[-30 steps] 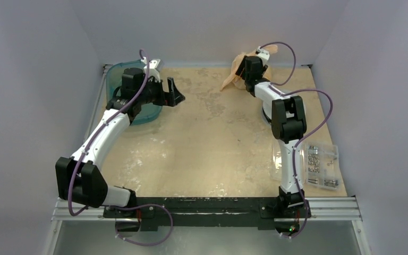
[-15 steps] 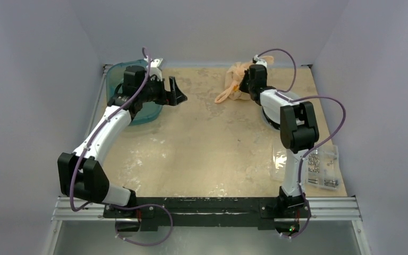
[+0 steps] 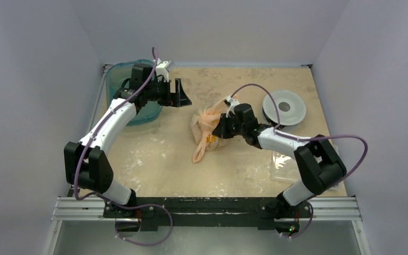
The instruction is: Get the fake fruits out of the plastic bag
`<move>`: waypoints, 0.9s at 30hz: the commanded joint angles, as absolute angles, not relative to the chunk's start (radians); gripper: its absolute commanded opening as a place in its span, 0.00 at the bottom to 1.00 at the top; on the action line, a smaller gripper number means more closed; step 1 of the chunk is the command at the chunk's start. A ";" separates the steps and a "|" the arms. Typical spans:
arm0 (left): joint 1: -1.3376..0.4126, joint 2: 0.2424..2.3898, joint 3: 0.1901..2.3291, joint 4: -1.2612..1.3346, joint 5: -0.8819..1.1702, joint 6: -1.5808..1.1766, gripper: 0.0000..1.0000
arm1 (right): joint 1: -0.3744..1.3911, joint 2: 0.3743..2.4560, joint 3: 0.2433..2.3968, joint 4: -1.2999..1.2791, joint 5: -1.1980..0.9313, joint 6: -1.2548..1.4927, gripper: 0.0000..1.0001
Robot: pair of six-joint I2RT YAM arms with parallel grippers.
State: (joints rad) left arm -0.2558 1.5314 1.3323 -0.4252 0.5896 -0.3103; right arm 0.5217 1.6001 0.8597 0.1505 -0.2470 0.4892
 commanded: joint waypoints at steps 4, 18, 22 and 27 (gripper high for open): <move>-0.311 1.468 1.371 -0.547 0.555 -0.207 0.87 | 0.618 1.394 0.638 0.201 -0.405 0.480 0.00; -0.416 1.326 1.189 -0.628 0.463 -0.128 0.84 | 0.621 1.237 0.563 0.149 -0.500 0.467 0.06; -0.544 1.412 1.197 -0.733 0.359 -0.054 0.58 | 0.620 1.224 0.572 0.115 -0.481 0.457 0.07; -0.637 1.509 1.252 -0.850 0.311 -0.012 0.42 | 0.621 1.214 0.591 0.062 -0.440 0.445 0.08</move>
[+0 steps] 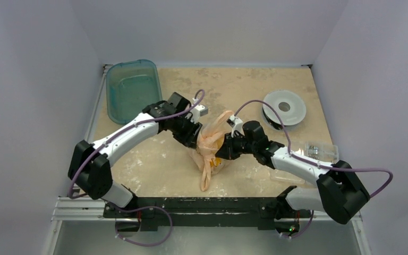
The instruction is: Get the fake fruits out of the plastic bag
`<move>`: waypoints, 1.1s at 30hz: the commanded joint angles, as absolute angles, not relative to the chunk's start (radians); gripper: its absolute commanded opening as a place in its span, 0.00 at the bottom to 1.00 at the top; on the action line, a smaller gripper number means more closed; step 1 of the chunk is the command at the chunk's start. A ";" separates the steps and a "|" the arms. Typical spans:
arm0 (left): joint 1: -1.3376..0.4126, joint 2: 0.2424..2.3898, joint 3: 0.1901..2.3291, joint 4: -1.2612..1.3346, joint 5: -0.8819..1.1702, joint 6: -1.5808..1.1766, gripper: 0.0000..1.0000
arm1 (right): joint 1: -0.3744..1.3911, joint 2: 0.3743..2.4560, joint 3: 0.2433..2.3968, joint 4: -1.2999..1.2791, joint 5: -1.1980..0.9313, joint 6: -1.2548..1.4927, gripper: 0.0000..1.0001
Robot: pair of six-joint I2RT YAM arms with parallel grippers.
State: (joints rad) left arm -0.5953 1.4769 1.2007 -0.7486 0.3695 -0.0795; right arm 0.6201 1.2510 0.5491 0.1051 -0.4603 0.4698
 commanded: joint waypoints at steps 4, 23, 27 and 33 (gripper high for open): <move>-0.641 1.491 1.237 -0.820 0.307 -0.029 0.47 | 0.621 1.194 0.595 0.057 -0.418 0.457 0.08; -0.649 1.577 1.249 -0.701 0.274 -0.110 0.28 | 0.632 1.083 0.627 -0.063 -0.324 0.518 0.31; -0.649 1.607 1.255 -0.707 0.319 -0.105 0.26 | 0.680 1.028 0.693 -0.186 -0.190 0.498 0.42; -0.650 1.661 1.278 -0.717 0.368 -0.104 0.20 | 0.875 1.028 0.813 -0.297 0.124 0.461 0.53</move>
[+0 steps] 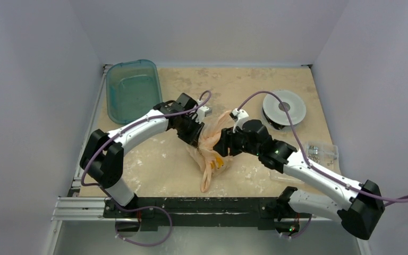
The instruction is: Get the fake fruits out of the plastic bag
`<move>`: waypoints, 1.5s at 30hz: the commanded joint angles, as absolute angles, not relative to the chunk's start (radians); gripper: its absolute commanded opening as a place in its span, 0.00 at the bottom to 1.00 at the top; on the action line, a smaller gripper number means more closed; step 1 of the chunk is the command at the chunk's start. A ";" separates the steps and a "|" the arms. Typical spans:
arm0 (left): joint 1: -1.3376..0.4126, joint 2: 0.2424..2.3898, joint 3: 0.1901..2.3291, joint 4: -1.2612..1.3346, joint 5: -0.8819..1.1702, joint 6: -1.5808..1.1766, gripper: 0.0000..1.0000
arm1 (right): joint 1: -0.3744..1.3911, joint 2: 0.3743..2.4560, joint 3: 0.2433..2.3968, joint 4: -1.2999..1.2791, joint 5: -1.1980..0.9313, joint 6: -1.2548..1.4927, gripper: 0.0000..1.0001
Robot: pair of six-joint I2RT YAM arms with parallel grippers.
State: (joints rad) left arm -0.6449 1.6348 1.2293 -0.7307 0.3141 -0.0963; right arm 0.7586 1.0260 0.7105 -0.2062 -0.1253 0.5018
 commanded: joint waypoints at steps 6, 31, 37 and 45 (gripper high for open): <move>-0.649 1.671 1.293 -0.729 0.377 -0.098 0.00 | 1.106 1.125 0.885 -0.291 0.496 0.430 0.59; -0.609 1.598 1.263 -0.689 0.214 -0.145 0.00 | 1.279 1.387 0.829 0.061 0.896 0.392 0.00; -0.550 1.515 1.218 -0.664 0.137 -0.138 0.00 | 1.162 1.128 0.635 0.191 0.615 0.524 0.00; -0.539 1.430 1.194 -0.654 0.153 -0.086 0.00 | 0.940 0.864 0.415 0.267 0.204 0.614 0.00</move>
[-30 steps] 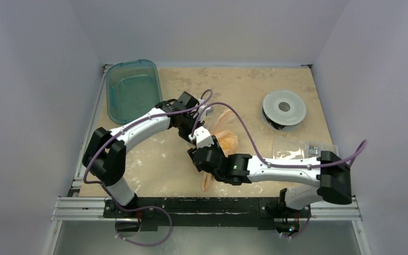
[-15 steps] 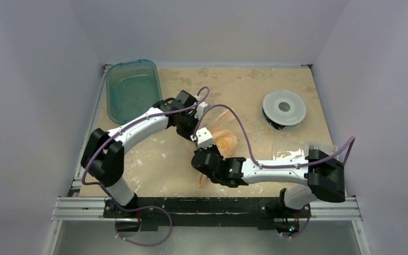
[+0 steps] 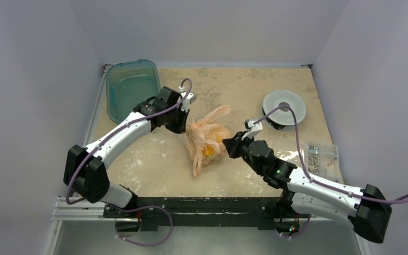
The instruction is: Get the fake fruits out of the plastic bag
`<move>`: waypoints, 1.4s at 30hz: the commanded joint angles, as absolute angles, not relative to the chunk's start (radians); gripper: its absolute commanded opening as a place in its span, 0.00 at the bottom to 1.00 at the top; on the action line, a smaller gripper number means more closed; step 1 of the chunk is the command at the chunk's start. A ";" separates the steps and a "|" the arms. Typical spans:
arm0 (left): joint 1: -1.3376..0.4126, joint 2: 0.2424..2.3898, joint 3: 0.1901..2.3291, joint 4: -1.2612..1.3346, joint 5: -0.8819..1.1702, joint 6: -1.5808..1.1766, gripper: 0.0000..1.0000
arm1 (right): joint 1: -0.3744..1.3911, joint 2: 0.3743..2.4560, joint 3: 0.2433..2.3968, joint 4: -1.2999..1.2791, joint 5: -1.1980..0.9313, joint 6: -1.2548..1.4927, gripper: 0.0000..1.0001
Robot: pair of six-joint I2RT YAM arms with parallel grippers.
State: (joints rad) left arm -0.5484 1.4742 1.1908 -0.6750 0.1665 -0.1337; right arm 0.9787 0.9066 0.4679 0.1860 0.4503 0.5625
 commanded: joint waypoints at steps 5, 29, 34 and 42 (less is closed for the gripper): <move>-0.539 1.387 1.178 -0.630 0.244 -0.046 0.00 | 0.933 0.892 0.457 0.233 0.147 0.541 0.00; -0.543 1.387 1.160 -0.611 0.294 -0.080 0.00 | 1.184 1.434 0.959 -0.017 0.785 0.320 0.38; -0.518 1.405 1.175 -0.637 0.236 -0.107 0.00 | 1.183 1.360 0.871 0.055 0.806 0.352 0.00; -0.468 1.355 1.154 -0.630 0.137 -0.134 0.00 | 1.006 1.021 0.573 0.194 0.491 0.476 0.00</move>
